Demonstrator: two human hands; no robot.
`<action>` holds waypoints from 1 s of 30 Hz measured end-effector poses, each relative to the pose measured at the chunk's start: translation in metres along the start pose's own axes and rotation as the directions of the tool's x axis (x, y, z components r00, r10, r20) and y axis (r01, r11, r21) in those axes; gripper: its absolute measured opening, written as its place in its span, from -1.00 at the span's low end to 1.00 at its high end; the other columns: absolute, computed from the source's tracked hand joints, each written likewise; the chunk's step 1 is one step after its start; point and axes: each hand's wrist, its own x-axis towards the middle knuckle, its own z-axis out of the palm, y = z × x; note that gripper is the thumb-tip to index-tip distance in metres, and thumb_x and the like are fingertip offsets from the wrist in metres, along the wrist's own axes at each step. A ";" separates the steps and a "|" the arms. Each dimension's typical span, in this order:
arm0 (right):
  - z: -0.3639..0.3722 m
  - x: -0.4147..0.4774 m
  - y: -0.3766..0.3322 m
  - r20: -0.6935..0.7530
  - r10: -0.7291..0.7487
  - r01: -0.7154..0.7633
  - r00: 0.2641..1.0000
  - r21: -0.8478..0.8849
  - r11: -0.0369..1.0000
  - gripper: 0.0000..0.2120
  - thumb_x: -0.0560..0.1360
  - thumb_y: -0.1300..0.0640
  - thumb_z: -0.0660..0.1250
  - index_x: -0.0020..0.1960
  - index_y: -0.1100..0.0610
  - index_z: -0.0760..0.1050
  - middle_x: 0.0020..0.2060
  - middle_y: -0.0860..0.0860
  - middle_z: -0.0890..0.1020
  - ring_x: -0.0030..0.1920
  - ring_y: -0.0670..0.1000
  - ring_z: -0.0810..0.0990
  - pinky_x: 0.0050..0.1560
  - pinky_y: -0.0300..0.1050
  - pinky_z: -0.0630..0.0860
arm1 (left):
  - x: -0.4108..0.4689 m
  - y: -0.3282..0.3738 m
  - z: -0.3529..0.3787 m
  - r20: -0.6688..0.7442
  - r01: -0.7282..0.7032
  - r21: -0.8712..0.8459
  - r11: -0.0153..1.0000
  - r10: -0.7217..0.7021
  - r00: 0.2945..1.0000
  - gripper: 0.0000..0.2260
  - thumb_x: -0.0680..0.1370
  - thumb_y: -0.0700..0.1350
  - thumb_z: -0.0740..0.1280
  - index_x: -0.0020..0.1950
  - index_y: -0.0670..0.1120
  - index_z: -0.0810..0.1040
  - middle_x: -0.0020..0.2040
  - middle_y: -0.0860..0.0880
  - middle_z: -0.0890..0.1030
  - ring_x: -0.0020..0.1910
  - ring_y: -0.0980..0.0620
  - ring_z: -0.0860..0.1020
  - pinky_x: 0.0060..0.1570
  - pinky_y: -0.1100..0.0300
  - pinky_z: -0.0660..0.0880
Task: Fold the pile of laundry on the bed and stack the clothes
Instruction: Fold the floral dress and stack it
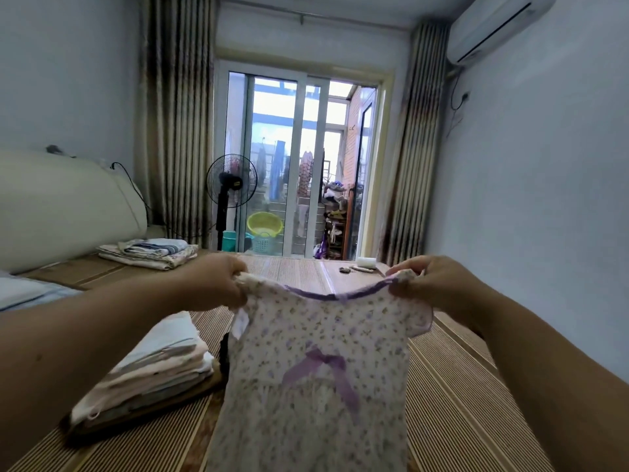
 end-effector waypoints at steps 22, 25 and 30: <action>-0.047 -0.020 -0.090 -0.234 -0.320 0.315 0.918 -0.057 0.947 -0.85 0.47 0.08 0.39 -0.11 0.18 0.54 -0.22 0.05 0.59 -0.29 -0.06 0.62 -0.37 -0.30 0.57 | -0.004 0.043 -0.078 -0.235 -0.191 -0.843 0.503 -0.027 0.972 -0.84 0.62 -0.23 0.20 0.12 -0.11 0.55 0.03 -0.12 0.64 -0.01 -0.05 0.65 -0.16 0.11 0.64; -0.044 0.000 -0.080 -0.246 -0.301 0.255 0.921 -0.202 0.946 -0.85 0.48 0.09 0.40 -0.09 0.19 0.55 -0.22 0.05 0.58 -0.22 -0.01 0.58 -0.34 -0.27 0.57 | 0.013 0.047 -0.071 -0.202 -0.105 -0.806 0.582 -0.105 0.974 -0.82 0.61 -0.22 0.23 0.19 -0.14 0.53 0.05 -0.13 0.63 -0.01 -0.07 0.65 -0.21 0.11 0.63; -0.031 0.047 -0.035 -0.224 -0.240 0.141 0.945 -0.384 0.912 -0.81 0.48 0.06 0.40 -0.06 0.21 0.58 -0.21 0.06 0.56 -0.11 0.08 0.55 -0.07 -0.02 0.57 | 0.060 0.040 -0.031 -0.161 0.039 -0.736 0.676 -0.230 0.960 -0.86 0.60 -0.24 0.28 0.12 -0.13 0.56 -0.01 -0.12 0.62 -0.10 -0.04 0.63 -0.24 0.10 0.62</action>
